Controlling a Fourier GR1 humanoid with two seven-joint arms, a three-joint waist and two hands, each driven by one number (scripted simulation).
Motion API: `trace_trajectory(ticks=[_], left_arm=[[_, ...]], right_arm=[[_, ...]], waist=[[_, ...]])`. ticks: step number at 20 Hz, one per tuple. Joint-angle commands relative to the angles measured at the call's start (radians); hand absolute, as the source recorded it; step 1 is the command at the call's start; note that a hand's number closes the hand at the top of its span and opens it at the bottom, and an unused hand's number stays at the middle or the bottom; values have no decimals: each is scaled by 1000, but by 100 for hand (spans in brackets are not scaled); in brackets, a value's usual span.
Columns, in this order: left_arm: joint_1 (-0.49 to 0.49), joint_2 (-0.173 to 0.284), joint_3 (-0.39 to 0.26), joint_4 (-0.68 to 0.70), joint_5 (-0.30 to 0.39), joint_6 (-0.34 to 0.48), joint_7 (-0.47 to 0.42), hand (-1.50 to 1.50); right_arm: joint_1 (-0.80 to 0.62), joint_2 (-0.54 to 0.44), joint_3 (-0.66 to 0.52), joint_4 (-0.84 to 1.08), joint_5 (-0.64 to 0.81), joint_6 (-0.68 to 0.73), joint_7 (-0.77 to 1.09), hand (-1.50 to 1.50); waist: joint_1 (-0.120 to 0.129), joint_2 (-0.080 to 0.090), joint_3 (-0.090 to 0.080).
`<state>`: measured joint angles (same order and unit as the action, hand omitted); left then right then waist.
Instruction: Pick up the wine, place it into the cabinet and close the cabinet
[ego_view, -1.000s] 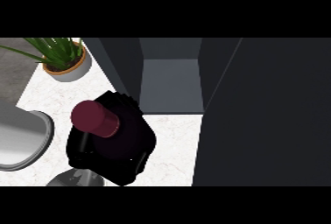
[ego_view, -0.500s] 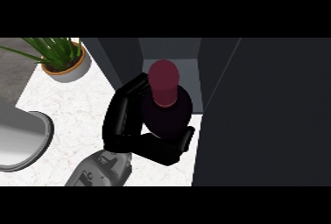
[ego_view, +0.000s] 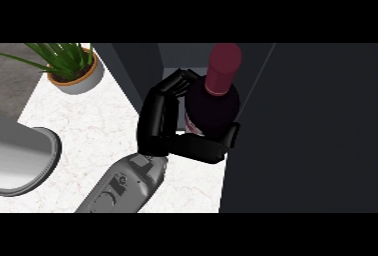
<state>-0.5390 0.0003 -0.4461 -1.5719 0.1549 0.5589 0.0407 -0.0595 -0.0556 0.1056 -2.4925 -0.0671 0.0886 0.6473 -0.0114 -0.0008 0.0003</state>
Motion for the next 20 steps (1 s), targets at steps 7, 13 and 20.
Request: trace_trajectory(ticks=[7,13,20], left_arm=[[-23,0,-38,111,110,73,-107,150],[15,0,-18,206,222,53,-277,150],[10,3,-17,292,116,56,-271,150]], right_arm=[[-31,-21,-44,-75,-57,1,47,-150],[26,-1,-34,-83,-65,17,13,-150],[12,-27,-104,-107,-138,20,47,-150]], waist=[[2,1,0],[-3,2,-1],[2,0,0]])
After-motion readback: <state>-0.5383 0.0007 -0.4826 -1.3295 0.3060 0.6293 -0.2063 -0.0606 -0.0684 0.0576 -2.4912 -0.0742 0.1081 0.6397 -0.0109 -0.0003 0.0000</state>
